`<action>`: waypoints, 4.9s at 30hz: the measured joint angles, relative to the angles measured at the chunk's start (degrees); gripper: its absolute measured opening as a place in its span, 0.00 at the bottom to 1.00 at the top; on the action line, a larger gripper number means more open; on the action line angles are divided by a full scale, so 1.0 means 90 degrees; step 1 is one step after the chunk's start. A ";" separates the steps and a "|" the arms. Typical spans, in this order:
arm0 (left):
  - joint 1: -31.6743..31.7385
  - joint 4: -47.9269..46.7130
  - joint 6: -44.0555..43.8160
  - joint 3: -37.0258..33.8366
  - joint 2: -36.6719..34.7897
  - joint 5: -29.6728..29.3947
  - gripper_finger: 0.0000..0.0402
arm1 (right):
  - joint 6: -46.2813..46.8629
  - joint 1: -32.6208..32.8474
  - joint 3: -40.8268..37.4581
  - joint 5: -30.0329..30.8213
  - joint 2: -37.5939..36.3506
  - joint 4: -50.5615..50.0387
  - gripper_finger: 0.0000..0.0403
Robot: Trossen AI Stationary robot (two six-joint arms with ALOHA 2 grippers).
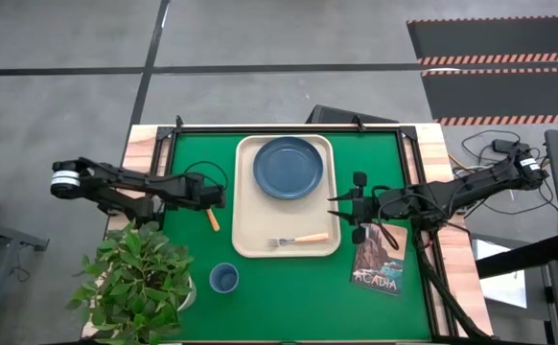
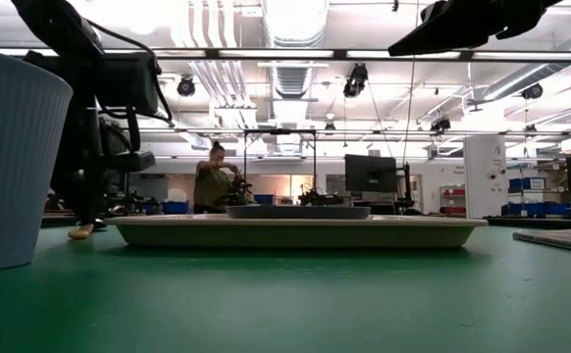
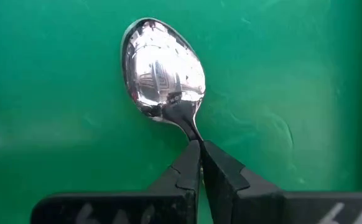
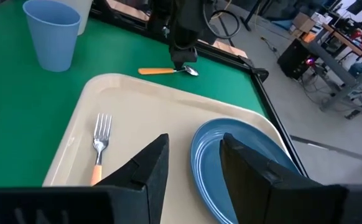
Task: Pick and place plate/cup/fork/spoon on tray
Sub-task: Put the orange spoon on the white tray to the left side of the blue plate
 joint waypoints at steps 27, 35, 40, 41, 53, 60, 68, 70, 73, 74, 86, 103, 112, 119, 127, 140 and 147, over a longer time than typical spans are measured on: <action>-0.0003 0.0079 -0.0019 0.0031 0.0839 -0.0733 0.16 | -0.0015 0.0000 -0.0021 0.0000 0.0005 -0.0049 0.32; 0.0003 -0.0015 0.0018 0.0071 0.0734 -0.1107 0.03 | 0.0002 0.0000 -0.0055 0.0000 0.0005 -0.0044 0.31; -0.0008 0.0108 0.0437 0.0269 0.0261 -0.1719 0.00 | 0.0005 -0.0002 -0.0070 0.0002 0.0005 -0.0044 0.32; -0.0022 0.0203 0.0667 0.0302 0.0149 -0.1833 0.00 | 0.0005 -0.0002 -0.0070 0.0000 0.0005 -0.0041 0.32; -0.0606 0.6065 0.6856 0.0462 -0.0709 -0.1433 0.00 | -0.0037 -0.0002 -0.0120 -0.0066 0.0005 0.0011 0.30; -0.1148 0.8633 0.8620 0.0470 -0.0332 -0.0274 0.00 | -0.0131 -0.0033 -0.0395 -0.0662 0.0005 0.1124 0.30; -0.1253 1.0307 0.8864 0.0526 0.0612 0.0007 0.00 | 0.0056 -0.0402 -0.1070 -0.1495 0.0007 0.3525 0.38; -0.1253 1.0839 0.8913 0.0545 0.0883 0.0013 0.00 | 0.0116 -0.0506 -0.1132 -0.1508 0.0013 0.3711 0.40; -0.1253 1.1571 0.9096 0.0653 0.1322 0.0032 0.00 | 0.0125 -0.0624 -0.1140 -0.1504 0.0114 0.3804 0.43; -0.1253 1.1773 0.9182 0.0701 0.1459 0.0035 0.00 | 0.0126 -0.0648 -0.1141 -0.1504 0.0192 0.3891 0.43; -0.1253 1.2558 0.9472 0.1695 0.2738 0.0440 0.00 | 0.0440 -0.0878 -0.1141 -0.1171 0.1834 0.6101 0.44; -0.1252 1.2673 0.9560 0.2071 0.3383 0.0767 0.00 | 0.0590 -0.0920 -0.1037 -0.1222 0.2526 0.6909 0.44; -0.1251 1.2677 0.9726 0.2121 0.3392 0.0997 0.00 | 0.0553 -0.0920 -0.1044 -0.1555 0.2507 0.6823 0.21; -0.1256 1.2682 0.9753 0.2106 0.3407 0.1055 0.00 | 0.0427 -0.0920 -0.1044 -0.1556 0.2504 0.6792 0.06; -0.1246 1.2656 0.9676 0.2009 0.3394 0.0975 0.02 | 0.0193 -0.0920 -0.1044 -0.1429 0.2388 0.6455 0.06; -0.1239 1.2372 0.9150 0.1897 0.3387 0.0486 0.39 | -0.0748 -0.0918 -0.1044 0.0259 0.1640 0.4717 0.06; -0.1099 1.1282 0.8329 0.1897 0.3241 0.0482 0.49 | -0.1670 -0.0918 -0.1044 0.1920 0.1406 0.3731 0.06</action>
